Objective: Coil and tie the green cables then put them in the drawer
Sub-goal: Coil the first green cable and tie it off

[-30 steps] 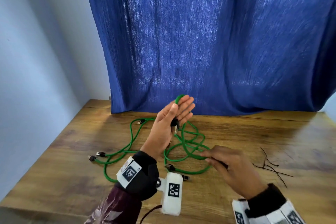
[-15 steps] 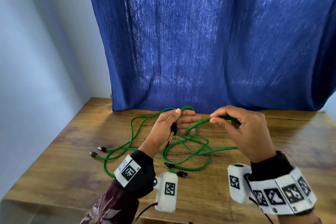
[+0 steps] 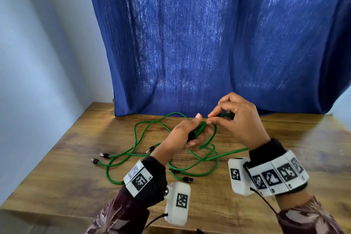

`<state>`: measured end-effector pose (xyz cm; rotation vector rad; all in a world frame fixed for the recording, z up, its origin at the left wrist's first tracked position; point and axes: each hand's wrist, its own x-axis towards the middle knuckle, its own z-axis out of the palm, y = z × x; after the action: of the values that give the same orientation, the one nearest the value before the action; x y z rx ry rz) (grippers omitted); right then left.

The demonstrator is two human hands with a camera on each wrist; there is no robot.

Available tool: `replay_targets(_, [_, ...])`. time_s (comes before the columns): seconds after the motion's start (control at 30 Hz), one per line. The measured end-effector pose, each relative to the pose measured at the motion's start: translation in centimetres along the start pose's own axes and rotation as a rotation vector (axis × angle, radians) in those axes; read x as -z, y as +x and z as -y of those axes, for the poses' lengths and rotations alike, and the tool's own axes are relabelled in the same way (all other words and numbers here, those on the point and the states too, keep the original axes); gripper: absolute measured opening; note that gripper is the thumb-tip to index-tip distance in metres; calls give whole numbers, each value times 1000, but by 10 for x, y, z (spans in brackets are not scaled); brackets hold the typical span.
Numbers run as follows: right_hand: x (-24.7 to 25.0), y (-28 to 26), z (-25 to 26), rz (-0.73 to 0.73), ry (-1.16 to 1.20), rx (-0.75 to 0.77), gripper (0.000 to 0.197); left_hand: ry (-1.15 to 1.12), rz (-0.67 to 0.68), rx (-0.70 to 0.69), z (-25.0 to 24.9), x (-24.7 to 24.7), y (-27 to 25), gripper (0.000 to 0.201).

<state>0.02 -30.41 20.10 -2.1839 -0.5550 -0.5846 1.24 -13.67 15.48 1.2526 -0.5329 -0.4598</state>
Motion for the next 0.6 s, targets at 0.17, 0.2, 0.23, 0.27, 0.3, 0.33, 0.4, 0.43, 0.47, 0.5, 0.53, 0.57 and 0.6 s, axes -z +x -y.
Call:
replay_targets(0.17, [9, -6, -22, 78, 242, -79, 14, -428, 164, 2, -7, 13, -6, 25])
replay_targets(0.2, [7, -11, -28, 85, 322, -106, 18, -499, 180, -6, -10, 16, -6, 25])
replay_targets(0.23, [4, -17, -32, 106, 405, -134, 22, -567, 197, -22, -11, 18, -5, 25])
replay_targets(0.27, [0, -24, -37, 119, 485, -158, 28, -649, 225, -43, -12, 20, -4, 25])
replay_targets(0.3, [-5, -31, -40, 101, 568, -179, 31, -742, 253, -71, -14, 22, -4, 27])
replay_targets(0.33, [-8, -38, -44, 37, 638, -194, 31, -821, 258, -105, -16, 25, -3, 29])
replay_targets(0.4, [-14, -50, -51, -124, 744, -191, 22, -892, 192, -150, -17, 30, -4, 31])
replay_targets(0.43, [-16, -55, -55, -180, 766, -198, 20, -902, 162, -157, -18, 32, -5, 31])
replay_targets(0.47, [-20, -60, -57, -219, 756, -215, 19, -904, 134, -163, -18, 34, -6, 31])
replay_targets(0.5, [-25, -66, -60, -258, 717, -236, 23, -905, 100, -168, -19, 35, -6, 31])
replay_targets(0.53, [-31, -70, -62, -297, 618, -252, 27, -902, 49, -169, -19, 36, -6, 32])
replay_targets(0.57, [-38, -74, -62, -343, 469, -254, 25, -904, 0, -171, -19, 39, -5, 33])
replay_targets(0.6, [-43, -76, -59, -378, 281, -240, 13, -908, -47, -170, -18, 41, -3, 35])
